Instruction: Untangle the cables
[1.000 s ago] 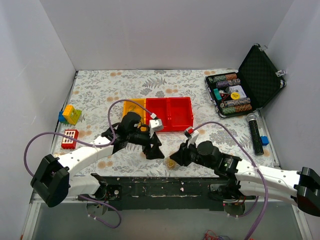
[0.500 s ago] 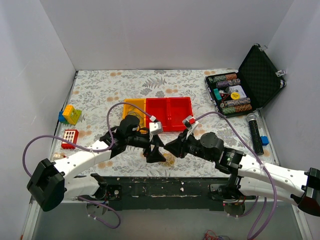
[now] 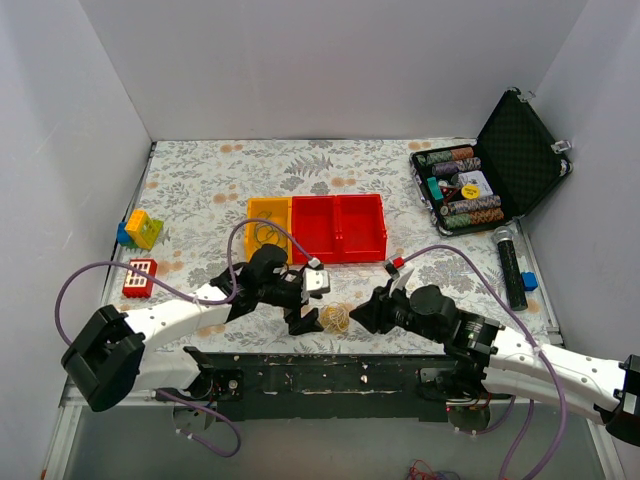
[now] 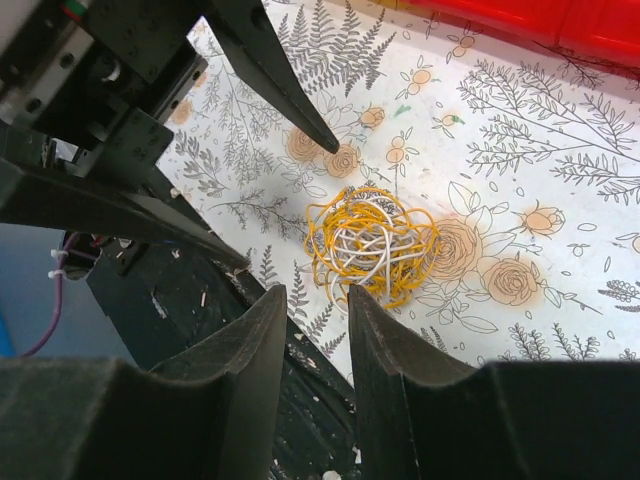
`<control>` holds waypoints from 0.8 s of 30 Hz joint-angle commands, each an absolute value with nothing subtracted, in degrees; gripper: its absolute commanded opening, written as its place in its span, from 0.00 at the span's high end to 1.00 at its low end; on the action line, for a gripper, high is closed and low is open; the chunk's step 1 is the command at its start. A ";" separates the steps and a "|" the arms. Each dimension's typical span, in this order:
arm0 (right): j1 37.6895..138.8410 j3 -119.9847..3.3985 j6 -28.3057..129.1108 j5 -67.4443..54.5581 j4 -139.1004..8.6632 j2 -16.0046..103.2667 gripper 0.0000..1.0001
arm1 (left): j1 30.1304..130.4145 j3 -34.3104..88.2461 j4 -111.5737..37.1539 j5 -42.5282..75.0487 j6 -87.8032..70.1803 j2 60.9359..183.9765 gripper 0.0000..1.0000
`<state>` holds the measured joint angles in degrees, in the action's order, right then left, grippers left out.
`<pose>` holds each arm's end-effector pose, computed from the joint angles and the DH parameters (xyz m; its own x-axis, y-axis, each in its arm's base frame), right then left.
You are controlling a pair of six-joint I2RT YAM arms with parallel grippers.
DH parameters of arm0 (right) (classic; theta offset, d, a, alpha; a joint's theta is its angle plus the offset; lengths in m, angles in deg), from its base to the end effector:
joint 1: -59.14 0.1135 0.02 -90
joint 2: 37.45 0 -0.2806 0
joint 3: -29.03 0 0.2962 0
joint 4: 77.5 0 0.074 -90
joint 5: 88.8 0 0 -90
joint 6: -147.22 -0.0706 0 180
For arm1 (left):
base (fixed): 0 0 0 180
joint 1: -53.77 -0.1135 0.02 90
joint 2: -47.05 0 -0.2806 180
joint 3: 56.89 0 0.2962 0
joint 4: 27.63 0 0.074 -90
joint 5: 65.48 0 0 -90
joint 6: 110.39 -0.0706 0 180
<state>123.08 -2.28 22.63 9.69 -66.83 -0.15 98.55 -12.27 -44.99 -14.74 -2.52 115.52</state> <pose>0.1100 0.2013 0.2114 -0.5728 0.1068 -0.8127 -0.6088 0.6085 0.5090 0.1706 -0.2323 0.1700 -0.7161 0.3759 -0.5881 0.6972 0.3463 -0.6277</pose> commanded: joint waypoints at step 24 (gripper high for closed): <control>123.30 -2.61 22.68 12.54 -70.12 -0.80 0.64 | 102.20 -10.49 -41.95 -11.43 -18.55 121.23 1.00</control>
